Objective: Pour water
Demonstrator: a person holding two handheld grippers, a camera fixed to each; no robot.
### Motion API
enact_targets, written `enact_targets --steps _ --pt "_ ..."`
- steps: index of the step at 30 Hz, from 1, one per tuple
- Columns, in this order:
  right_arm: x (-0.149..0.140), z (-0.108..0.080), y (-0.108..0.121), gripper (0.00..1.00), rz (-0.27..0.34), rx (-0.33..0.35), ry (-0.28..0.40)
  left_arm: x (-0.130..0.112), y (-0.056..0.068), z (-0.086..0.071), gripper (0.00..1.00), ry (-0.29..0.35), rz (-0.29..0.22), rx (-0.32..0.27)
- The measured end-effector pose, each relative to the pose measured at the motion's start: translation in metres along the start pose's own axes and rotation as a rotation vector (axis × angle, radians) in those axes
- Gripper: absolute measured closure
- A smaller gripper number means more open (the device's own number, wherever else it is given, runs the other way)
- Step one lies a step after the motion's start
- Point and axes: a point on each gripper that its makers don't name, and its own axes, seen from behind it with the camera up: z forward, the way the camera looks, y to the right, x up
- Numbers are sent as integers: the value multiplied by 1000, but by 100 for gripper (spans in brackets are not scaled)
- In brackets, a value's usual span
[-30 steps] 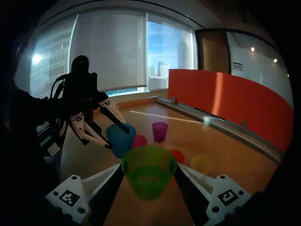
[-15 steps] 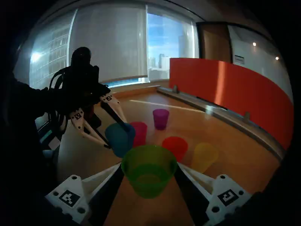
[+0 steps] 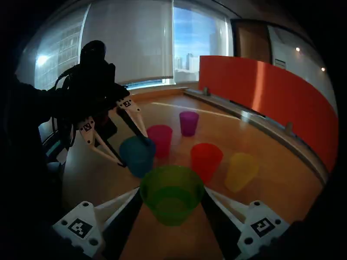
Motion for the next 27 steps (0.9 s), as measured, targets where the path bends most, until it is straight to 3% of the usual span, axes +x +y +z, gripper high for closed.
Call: enact_targets --steps 12,27 --pt "-23 10 0 9 7 6 -51 -15 4 11 14 -41 10 -6" --pt "-40 20 -1 9 11 12 -81 -23 2 16 15 -34 -6 -9"
